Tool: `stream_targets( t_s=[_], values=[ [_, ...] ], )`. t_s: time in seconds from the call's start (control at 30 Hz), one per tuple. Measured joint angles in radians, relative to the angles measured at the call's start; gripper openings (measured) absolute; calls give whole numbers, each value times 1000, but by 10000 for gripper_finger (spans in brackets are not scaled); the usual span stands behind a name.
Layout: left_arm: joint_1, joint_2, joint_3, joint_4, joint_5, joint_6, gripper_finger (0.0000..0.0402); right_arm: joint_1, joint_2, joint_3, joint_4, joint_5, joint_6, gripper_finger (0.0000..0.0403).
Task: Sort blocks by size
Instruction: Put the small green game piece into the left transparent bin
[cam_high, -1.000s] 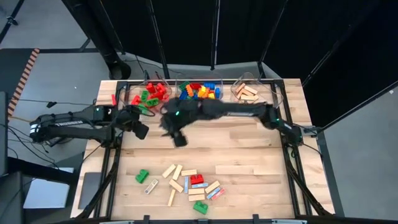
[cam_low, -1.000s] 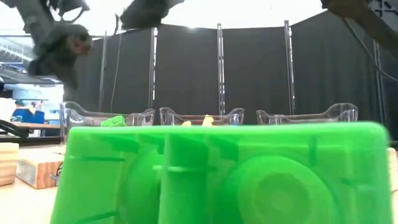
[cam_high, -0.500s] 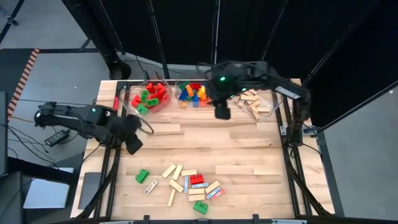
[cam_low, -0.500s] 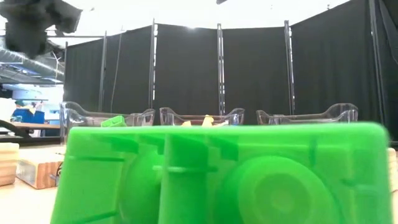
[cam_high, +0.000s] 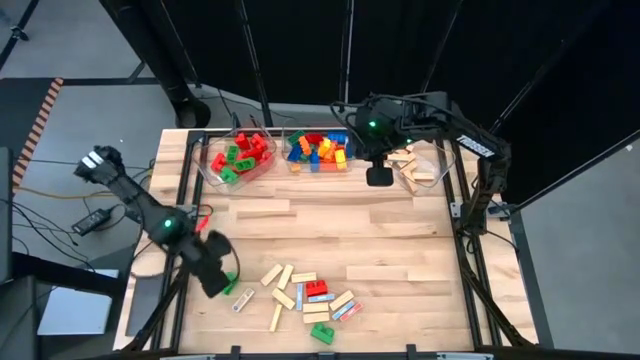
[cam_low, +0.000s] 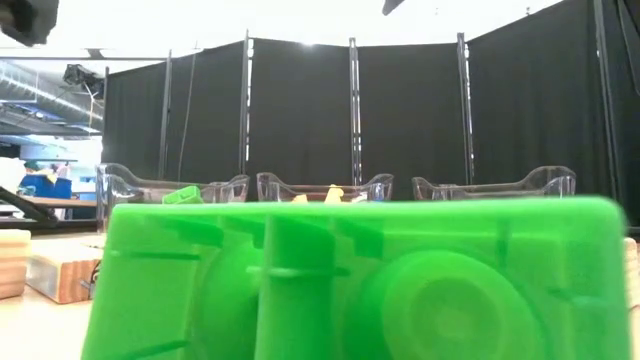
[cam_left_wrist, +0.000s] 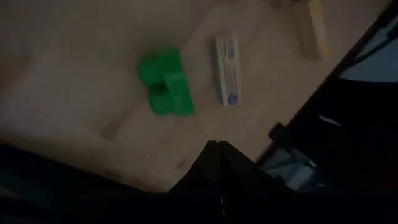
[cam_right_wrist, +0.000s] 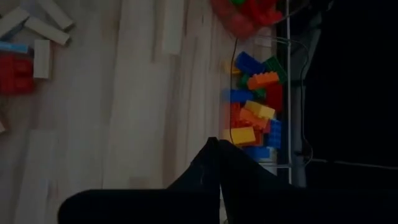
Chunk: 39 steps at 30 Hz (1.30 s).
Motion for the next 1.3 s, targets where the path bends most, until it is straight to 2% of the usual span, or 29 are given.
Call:
stream_targets(
  t_s=[0.13, 0.27, 0.37, 0.53, 0.7, 0.93, 1.3],
  values=[
    [-109, 49, -2, -8, -25, -192, 0, -11, 0, 0, 1, -24, -17, 9],
    [-164, 104, -42, 27, 4, -327, 0, -19, 1, 0, 1, -30, -57, 7],
    [-180, 152, -78, 105, 34, -358, 0, -30, 1, 0, 1, -32, -64, 7],
    [-178, 234, -175, 336, 34, -372, 0, -43, 1, 0, 0, -31, -67, 9],
    [-147, 288, -285, 424, 45, -384, 0, -48, 1, 0, 0, -48, -84, 9],
    [-67, 284, -361, 549, 83, -320, 0, -48, 1, 0, 0, -53, -104, 9],
    [175, 293, -348, 605, 58, -42, 0, -48, 1, 0, 0, -63, -111, 9]
  ],
)
